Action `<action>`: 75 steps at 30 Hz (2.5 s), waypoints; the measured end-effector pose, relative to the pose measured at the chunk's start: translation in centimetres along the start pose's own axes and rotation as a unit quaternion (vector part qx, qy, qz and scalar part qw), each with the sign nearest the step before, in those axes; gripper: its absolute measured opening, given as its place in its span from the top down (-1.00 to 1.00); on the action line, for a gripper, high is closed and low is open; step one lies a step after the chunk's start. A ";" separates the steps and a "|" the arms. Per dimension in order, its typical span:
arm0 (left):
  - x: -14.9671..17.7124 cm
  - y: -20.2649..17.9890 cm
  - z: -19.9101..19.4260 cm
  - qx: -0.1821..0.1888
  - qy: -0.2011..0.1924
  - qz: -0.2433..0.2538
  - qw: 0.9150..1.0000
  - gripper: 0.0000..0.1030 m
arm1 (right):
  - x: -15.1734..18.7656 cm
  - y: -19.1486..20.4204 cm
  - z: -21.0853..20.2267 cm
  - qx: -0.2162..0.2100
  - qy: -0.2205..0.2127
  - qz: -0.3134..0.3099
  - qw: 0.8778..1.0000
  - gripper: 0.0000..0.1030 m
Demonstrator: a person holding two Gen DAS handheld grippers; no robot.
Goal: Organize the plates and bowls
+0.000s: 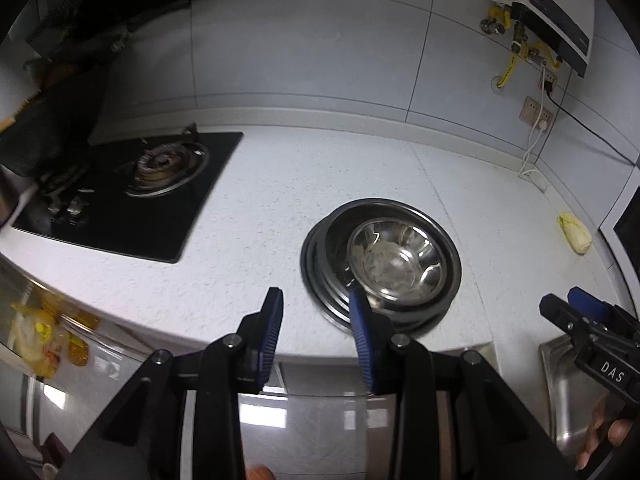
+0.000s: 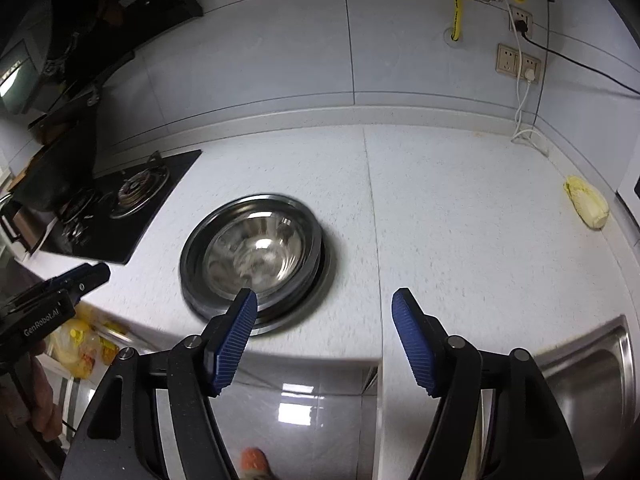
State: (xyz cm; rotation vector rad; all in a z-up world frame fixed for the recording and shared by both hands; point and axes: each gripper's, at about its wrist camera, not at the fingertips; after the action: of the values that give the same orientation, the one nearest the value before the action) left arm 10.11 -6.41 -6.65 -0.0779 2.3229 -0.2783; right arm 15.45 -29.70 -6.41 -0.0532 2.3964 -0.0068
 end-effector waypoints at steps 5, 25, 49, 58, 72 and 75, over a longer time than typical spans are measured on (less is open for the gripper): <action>0.8 -0.6 -3.3 0.023 -0.026 0.011 0.999 0.37 | 2.0 0.2 -2.9 0.010 -0.010 -0.001 1.000 -0.26; 1.8 1.2 -10.7 0.053 -0.078 0.054 0.994 0.37 | 3.8 3.1 -10.8 0.049 -0.072 0.021 0.996 -0.44; 1.9 -0.9 -10.5 0.046 -0.074 0.050 0.995 0.37 | 3.7 2.0 -11.9 0.059 -0.085 -0.006 0.995 -0.54; 2.3 -1.4 -10.0 0.047 -0.061 0.062 0.995 0.37 | 3.8 1.7 -11.9 0.062 -0.077 -0.011 0.995 -0.57; 2.3 -2.3 -9.0 0.057 -0.051 0.089 0.993 0.36 | 4.7 0.2 -12.4 0.075 -0.077 0.018 0.994 -0.96; 2.4 -2.3 -8.9 0.060 -0.046 0.090 0.993 0.36 | 4.7 -0.1 -12.4 0.077 -0.076 0.022 0.994 -0.96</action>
State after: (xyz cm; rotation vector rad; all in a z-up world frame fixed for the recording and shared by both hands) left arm 2.04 -7.42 -1.85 0.1741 2.1998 -0.3151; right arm 3.60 -30.09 -0.49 0.0706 2.2366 -0.1619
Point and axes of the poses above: each gripper's, at about its wrist camera, not at the fingertips, and z roughly the way its jaws point, y to its left, x to its underside, and after that the axes turned 11 degrees about x, right-handed
